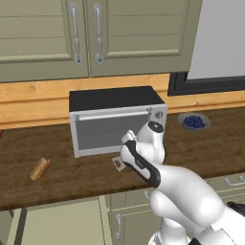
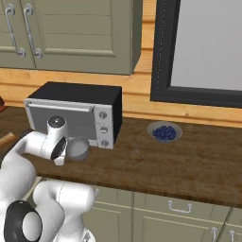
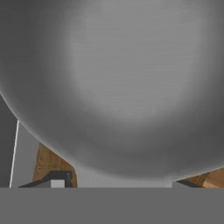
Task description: Pick the measuring cup from the drawer and place it on the counter.
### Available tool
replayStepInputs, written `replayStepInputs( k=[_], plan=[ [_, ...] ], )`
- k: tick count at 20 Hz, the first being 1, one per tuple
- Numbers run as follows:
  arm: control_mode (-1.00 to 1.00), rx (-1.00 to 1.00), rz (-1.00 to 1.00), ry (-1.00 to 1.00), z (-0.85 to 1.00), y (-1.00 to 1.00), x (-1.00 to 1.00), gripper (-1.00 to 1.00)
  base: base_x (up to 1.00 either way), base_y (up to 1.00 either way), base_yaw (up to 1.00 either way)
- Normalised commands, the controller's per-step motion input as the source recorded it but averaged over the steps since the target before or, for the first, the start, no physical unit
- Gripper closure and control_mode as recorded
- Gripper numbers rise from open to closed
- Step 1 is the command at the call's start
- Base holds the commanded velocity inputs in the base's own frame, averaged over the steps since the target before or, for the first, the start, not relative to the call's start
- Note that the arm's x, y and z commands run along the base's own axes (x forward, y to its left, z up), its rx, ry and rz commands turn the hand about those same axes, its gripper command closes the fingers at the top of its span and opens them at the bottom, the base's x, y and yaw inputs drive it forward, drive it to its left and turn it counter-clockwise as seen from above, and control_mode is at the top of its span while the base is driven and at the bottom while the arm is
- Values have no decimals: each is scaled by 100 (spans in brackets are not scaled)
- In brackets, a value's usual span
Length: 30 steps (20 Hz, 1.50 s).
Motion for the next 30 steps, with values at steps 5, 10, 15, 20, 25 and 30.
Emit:
replayStepInputs(
  k=[5,10,15,20,25,30],
  plan=[
    [-100,0,-1,3,-11,-5,19,100,0,0,0],
    [-100,0,0,0,0,0,1,-100,0,0,0],
    [-100,0,0,0,1,0,0,-100,0,0,0],
    [-100,0,0,-1,28,0,4,-100,0,0,0],
    [-100,0,-4,0,76,0,0,-100,0,0,0],
    [-100,0,-3,0,100,-7,-18,-100,0,0,0]
  ],
)
